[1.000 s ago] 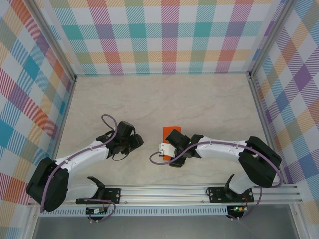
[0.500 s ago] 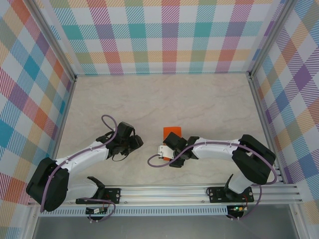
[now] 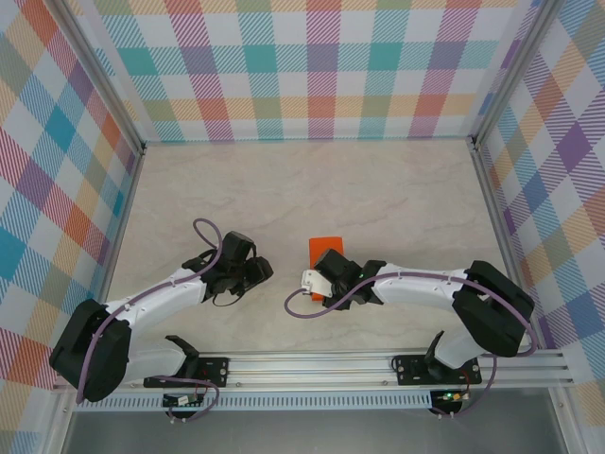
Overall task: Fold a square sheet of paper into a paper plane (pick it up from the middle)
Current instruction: Fold the triangle a second time at the center of the table.
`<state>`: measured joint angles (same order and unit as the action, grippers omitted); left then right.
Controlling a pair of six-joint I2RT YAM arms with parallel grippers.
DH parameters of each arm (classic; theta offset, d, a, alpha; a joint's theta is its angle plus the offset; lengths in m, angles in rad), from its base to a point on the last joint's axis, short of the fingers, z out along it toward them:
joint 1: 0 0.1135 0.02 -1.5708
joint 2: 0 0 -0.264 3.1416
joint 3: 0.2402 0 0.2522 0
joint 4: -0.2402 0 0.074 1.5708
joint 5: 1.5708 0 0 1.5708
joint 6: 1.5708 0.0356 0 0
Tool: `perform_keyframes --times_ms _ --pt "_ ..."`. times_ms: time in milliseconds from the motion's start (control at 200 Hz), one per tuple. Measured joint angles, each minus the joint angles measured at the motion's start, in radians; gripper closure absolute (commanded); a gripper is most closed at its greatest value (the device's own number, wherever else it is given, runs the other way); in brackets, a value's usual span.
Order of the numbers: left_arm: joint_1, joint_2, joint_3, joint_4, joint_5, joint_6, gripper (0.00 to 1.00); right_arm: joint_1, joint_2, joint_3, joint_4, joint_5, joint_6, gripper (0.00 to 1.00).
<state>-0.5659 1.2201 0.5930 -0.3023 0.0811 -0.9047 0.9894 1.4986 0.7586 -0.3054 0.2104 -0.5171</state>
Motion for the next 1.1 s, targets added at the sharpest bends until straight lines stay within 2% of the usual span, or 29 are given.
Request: perform_keyframes --times_ms 230,525,715,1100 --pt "0.000 0.018 0.000 0.069 0.051 -0.013 0.44 0.000 0.000 -0.002 0.019 0.018 0.006 0.75" --pt "-0.014 0.137 0.049 0.175 0.137 -0.055 0.43 0.000 -0.001 -0.002 0.029 0.038 0.008 0.95" --pt "-0.035 0.224 0.115 0.245 0.174 -0.096 0.43 0.000 -0.004 -0.002 0.029 0.044 0.008 1.00" --pt "-0.069 0.372 0.158 0.362 0.225 -0.227 0.44 0.000 -0.056 -0.008 0.035 0.044 0.031 1.00"
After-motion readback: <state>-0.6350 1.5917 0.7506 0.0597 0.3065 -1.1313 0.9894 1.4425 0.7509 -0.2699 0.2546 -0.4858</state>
